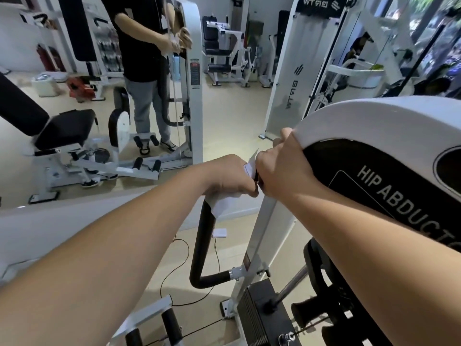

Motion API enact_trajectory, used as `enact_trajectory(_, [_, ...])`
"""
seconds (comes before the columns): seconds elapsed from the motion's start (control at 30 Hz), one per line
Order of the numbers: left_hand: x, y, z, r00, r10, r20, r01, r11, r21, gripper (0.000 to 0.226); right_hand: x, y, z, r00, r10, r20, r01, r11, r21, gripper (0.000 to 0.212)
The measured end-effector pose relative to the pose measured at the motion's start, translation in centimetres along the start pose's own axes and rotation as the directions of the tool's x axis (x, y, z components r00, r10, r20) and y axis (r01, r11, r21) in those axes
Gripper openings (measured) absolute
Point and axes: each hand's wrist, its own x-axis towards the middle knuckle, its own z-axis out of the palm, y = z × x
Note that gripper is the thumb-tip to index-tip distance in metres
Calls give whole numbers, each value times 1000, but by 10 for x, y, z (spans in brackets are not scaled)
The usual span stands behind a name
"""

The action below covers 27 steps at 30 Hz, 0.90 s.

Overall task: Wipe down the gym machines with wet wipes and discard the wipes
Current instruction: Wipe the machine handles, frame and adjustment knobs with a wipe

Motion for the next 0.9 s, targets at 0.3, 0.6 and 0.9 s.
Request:
enact_trajectory(0.3, [-16, -35, 72, 617, 367, -696, 72, 855, 514, 36, 3, -1, 2, 999, 25, 40, -23, 998, -58, 15])
enact_trajectory(0.6, [-9, 8, -4, 999, -50, 11, 49, 995, 81, 20, -4, 2, -7, 999, 36, 34, -38, 999, 38, 12])
enact_trajectory(0.9, [-21, -38, 86, 634, 283, -719, 146, 870, 471, 43, -3, -2, -5, 998, 49, 30, -48, 998, -42, 17])
